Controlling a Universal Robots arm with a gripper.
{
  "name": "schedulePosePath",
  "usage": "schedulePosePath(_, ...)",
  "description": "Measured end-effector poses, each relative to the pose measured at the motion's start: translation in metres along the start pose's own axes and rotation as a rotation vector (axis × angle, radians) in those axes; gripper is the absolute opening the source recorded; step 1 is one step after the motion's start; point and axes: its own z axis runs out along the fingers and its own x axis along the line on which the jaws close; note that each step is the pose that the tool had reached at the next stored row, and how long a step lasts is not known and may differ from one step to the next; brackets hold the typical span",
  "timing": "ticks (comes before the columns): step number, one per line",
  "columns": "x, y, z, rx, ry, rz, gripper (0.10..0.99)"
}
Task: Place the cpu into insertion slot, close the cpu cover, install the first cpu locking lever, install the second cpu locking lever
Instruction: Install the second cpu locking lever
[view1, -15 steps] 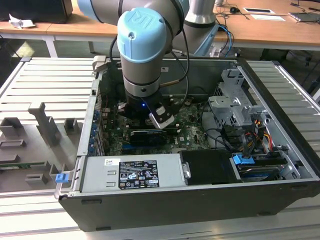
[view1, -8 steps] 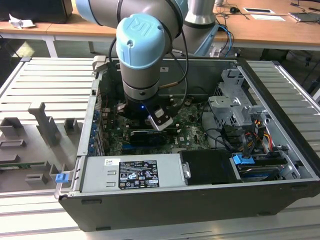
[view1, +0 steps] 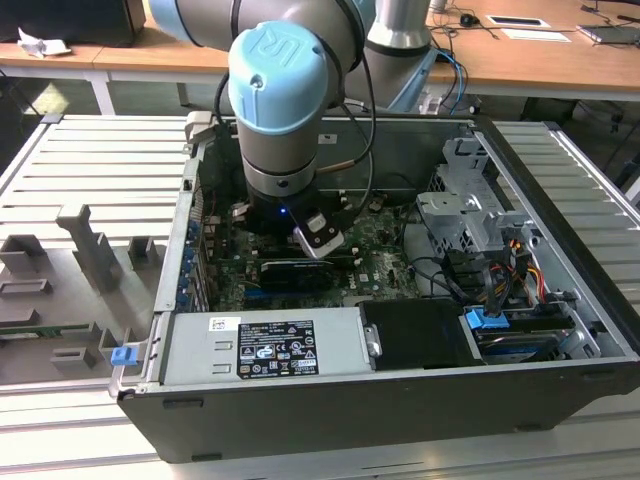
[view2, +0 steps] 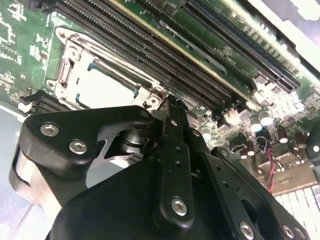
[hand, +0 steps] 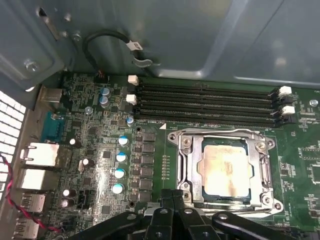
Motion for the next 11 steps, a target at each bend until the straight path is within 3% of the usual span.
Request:
schedulePosePath(5,-0.0004,0.0030,-0.0088,0.000,-0.0001,0.000,0.106)
schedulePosePath(11,-0.0006,0.0046,-0.0134,0.000,-0.0003,0.000,0.106)
